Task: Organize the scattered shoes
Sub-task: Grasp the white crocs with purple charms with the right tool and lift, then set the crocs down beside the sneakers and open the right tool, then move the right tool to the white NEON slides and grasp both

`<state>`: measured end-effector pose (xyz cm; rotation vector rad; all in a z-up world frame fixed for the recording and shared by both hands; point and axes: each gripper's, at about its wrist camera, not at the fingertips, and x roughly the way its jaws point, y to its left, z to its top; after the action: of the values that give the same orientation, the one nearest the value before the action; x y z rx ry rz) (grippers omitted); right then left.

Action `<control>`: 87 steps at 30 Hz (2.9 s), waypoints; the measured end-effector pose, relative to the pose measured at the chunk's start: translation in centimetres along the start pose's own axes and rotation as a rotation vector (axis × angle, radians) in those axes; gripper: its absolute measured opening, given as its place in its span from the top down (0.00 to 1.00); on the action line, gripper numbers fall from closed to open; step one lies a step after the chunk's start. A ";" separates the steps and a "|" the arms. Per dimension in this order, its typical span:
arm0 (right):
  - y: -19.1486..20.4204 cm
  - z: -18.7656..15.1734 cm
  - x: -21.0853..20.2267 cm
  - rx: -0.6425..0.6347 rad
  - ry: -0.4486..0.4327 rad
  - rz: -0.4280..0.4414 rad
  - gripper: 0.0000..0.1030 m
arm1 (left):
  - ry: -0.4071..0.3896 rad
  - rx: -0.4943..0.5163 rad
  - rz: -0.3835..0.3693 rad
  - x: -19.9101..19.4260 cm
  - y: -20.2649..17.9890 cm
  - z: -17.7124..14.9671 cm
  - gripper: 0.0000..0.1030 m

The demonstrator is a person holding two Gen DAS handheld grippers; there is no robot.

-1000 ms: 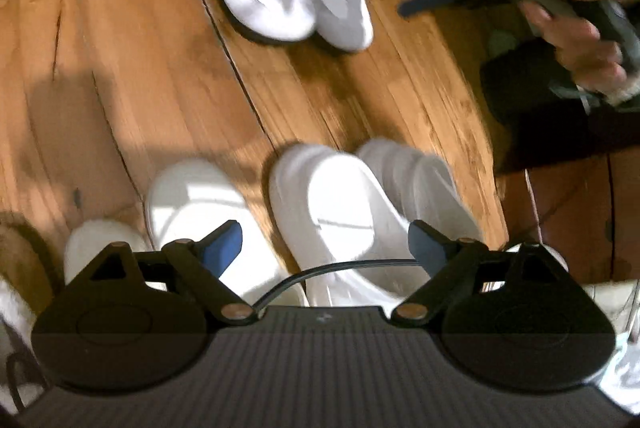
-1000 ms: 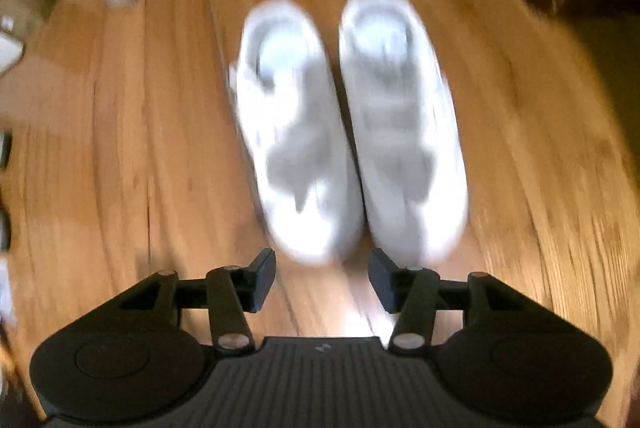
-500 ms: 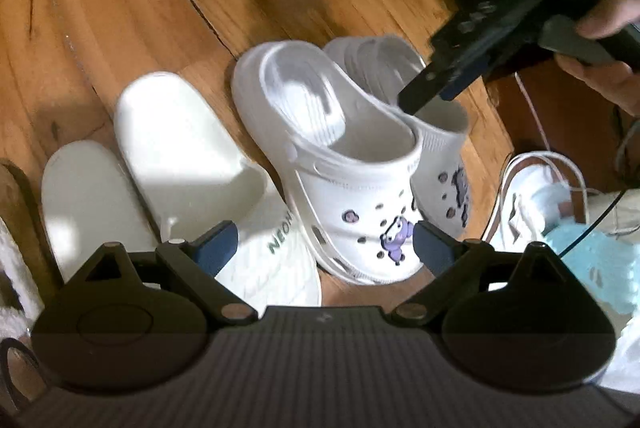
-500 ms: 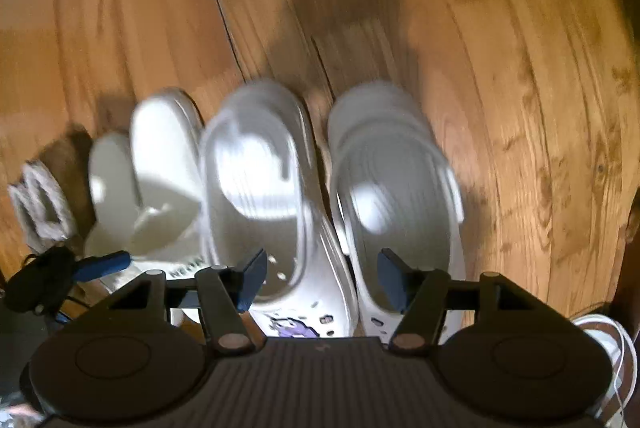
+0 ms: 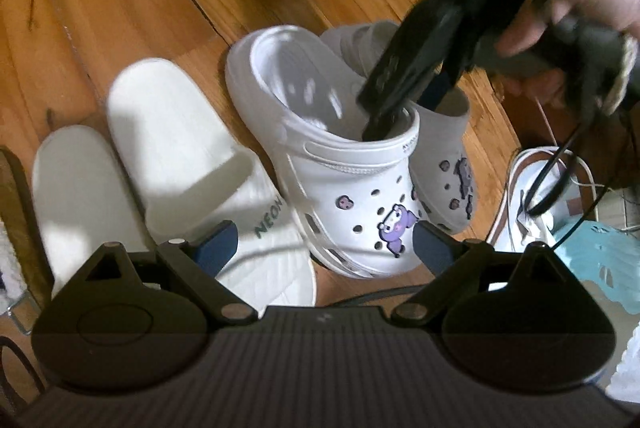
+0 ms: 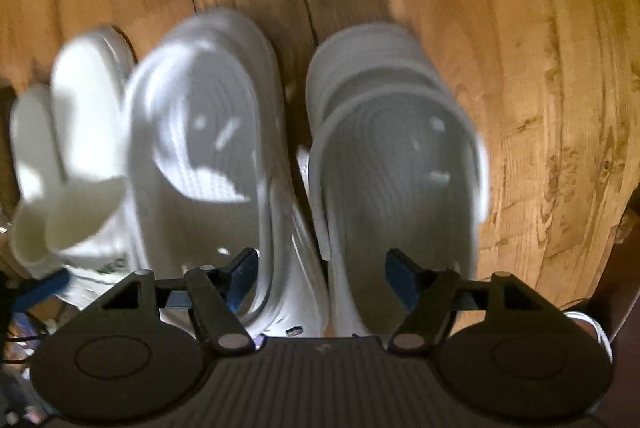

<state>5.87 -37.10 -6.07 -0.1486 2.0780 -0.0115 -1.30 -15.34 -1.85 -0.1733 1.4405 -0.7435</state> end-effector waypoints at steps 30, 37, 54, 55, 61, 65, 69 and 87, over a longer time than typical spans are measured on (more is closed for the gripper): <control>10.4 4.9 -23.1 -0.116 -0.592 0.207 0.78 | -0.438 -0.188 0.119 -11.9 9.0 0.5 0.08; 17.3 11.9 -24.4 -0.126 -0.569 0.202 0.78 | -0.427 -0.270 0.103 -11.6 13.1 0.1 0.07; 21.3 19.7 -25.5 -0.114 -0.790 0.078 0.27 | -0.343 -0.353 0.110 -8.6 16.5 1.4 0.07; 21.1 19.2 -25.8 -0.119 -0.779 0.095 0.27 | -0.328 -0.348 0.112 -8.6 16.2 1.4 0.07; 20.1 14.9 -20.1 -0.195 -0.519 0.074 0.27 | -0.219 -0.312 0.036 -8.6 14.0 0.7 0.07; 17.5 11.2 -17.8 -0.161 -0.358 0.091 0.26 | -0.153 -0.226 0.032 -8.6 11.3 -1.0 0.07; 16.0 5.4 -16.0 -0.135 -0.226 0.149 0.23 | -0.085 -0.177 0.066 -7.9 9.0 -4.2 0.07; 22.8 -4.3 -6.3 -0.308 0.008 0.135 0.27 | -0.008 -0.069 0.182 -4.9 4.0 -11.2 0.07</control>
<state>2.91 -14.04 -0.08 -0.1948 2.0833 0.3918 -10.08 -5.92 -1.69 -0.0965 1.4539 -0.5450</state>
